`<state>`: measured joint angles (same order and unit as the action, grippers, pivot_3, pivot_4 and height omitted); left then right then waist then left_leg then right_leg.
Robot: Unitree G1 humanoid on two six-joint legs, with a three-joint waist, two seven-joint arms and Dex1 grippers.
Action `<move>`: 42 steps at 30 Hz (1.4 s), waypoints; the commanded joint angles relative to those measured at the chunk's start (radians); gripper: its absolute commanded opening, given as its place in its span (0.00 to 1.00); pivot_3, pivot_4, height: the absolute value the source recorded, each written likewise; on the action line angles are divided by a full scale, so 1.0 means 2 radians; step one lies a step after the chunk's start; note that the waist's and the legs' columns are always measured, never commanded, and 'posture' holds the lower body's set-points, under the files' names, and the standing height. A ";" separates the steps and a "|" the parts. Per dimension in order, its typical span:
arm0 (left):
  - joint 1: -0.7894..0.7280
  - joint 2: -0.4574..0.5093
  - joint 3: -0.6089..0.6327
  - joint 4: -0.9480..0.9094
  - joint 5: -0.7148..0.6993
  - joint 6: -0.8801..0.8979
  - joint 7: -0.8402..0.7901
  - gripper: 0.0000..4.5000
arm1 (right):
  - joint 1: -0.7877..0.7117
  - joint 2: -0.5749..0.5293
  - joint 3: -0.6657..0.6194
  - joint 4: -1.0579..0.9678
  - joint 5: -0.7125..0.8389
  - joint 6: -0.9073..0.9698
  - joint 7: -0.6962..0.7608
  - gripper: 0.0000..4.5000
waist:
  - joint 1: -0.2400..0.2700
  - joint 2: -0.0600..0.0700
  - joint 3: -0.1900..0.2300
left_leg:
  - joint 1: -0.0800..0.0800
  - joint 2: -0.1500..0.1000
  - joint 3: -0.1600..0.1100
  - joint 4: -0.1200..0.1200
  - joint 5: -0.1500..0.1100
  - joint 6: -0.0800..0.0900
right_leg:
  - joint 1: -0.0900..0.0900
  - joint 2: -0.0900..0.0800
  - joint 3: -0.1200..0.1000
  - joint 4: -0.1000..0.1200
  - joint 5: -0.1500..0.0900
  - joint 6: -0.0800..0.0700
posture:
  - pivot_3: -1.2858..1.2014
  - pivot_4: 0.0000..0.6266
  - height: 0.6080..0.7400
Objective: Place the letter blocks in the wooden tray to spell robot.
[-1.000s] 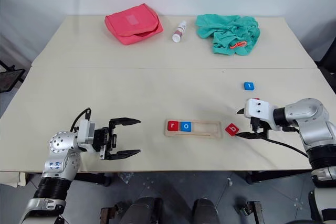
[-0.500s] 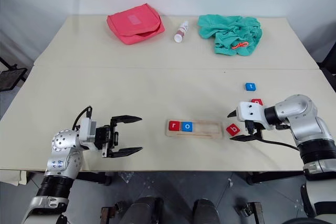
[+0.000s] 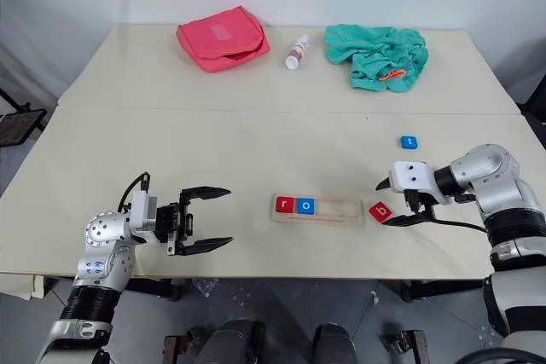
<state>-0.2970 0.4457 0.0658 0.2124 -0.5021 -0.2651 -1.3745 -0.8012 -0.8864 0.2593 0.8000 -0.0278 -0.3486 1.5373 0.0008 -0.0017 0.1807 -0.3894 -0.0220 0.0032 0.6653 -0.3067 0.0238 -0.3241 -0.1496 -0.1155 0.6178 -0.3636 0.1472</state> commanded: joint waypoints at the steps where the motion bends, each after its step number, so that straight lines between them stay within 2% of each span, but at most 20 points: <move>1: 0.002 -0.001 0.002 -0.010 -0.001 -0.009 0.004 1.00 | 0.002 0.004 0.000 0.011 0.001 -0.002 0.032 0.73 | -0.001 0.000 0.000 | 0.000 0.000 0.000 0.000 0.000 0.000 | 0.000 0.000 0.000 0.000 0.000 0.000 | 0.52 0.24 1.00; 6: -0.001 -0.002 0.001 -0.005 0.000 -0.014 0.005 1.00 | 0.014 0.002 -0.004 -0.004 0.011 0.005 0.029 0.37 | -0.002 0.000 0.000 | 0.000 0.000 0.000 0.000 0.000 0.000 | 0.000 0.000 0.000 0.000 0.000 0.000 | 0.52 0.24 1.00; 7: -0.001 -0.003 0.001 -0.005 0.000 -0.014 0.005 1.00 | 0.020 -0.001 -0.006 -0.010 0.014 0.010 0.027 0.33 | -0.002 0.000 0.000 | 0.000 0.000 0.000 0.000 0.000 0.000 | 0.000 0.000 0.000 0.000 0.000 0.000 | 0.52 0.24 1.00; 13: -0.004 -0.004 0.000 0.002 0.001 -0.018 0.003 1.00 | 0.067 -0.024 -0.035 -0.077 0.033 0.067 0.006 0.33 | 0.001 0.000 0.000 | 0.000 0.000 0.000 0.000 0.000 0.000 | 0.000 0.000 0.000 0.000 0.000 0.000 | 0.52 0.24 1.00; 21: -0.010 0.001 -0.001 0.021 -0.003 -0.018 -0.018 1.00 | 0.160 -0.056 -0.123 -0.323 0.114 0.290 -0.058 0.33 | 0.003 0.001 0.000 | 0.000 0.000 0.000 0.000 0.000 0.000 | 0.000 0.000 0.000 -0.001 0.000 0.000 | 0.52 0.24 1.00; 24: -0.019 0.005 0.001 0.036 -0.003 -0.019 -0.029 1.00 | 0.175 -0.059 -0.138 -0.412 0.138 0.369 -0.085 0.33 | 0.004 0.001 0.000 | 0.000 0.000 0.000 0.000 0.000 0.000 | 0.000 0.000 0.000 -0.001 0.000 0.000 | 0.52 0.24 1.00; 27: -0.030 0.005 0.001 0.052 -0.001 -0.022 -0.038 1.00 | 0.172 -0.070 -0.122 -0.472 0.124 0.427 -0.110 0.33 | 0.005 0.001 0.000 | 0.000 0.000 0.000 0.000 0.000 0.000 | 0.000 0.000 0.000 -0.001 0.000 0.000 | 0.52 0.24 1.00; 30: -0.039 0.005 0.000 0.066 0.002 -0.026 -0.044 1.00 | 0.157 -0.051 -0.110 -0.522 0.132 0.488 -0.148 0.33 | 0.008 0.001 0.000 | 0.000 0.000 0.000 0.000 0.000 0.000 | 0.000 0.000 0.000 -0.001 0.000 0.000 | 0.52 0.24 1.00; 34: -0.050 0.000 -0.004 0.076 0.005 -0.030 -0.049 1.00 | 0.115 -0.041 -0.046 -0.573 0.114 0.566 -0.173 0.33 | 0.009 0.001 0.000 | 0.000 0.000 0.000 0.000 0.000 0.000 | -0.001 0.000 0.000 -0.001 0.000 0.000 | 0.52 0.24 1.00; 42: -0.052 -0.003 -0.007 0.073 0.006 -0.027 -0.053 1.00 | 0.084 -0.019 0.001 -0.581 0.123 0.571 -0.173 0.33 | 0.011 0.001 0.001 | -0.001 0.000 -0.001 0.000 0.000 0.000 | -0.001 0.000 0.000 -0.001 0.000 0.000 | 0.52 0.24 1.00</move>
<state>-0.3949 0.4423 0.0564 0.3713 -0.4860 -0.3141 -1.4726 -0.6141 -0.9322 0.2559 -0.3418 0.2128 0.8059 1.1873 0.0226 -0.0003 0.1818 -0.3910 -0.0227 0.0019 0.6646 -0.3075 0.0233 -0.3258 -0.1497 -0.1157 0.6169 -0.3636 0.1472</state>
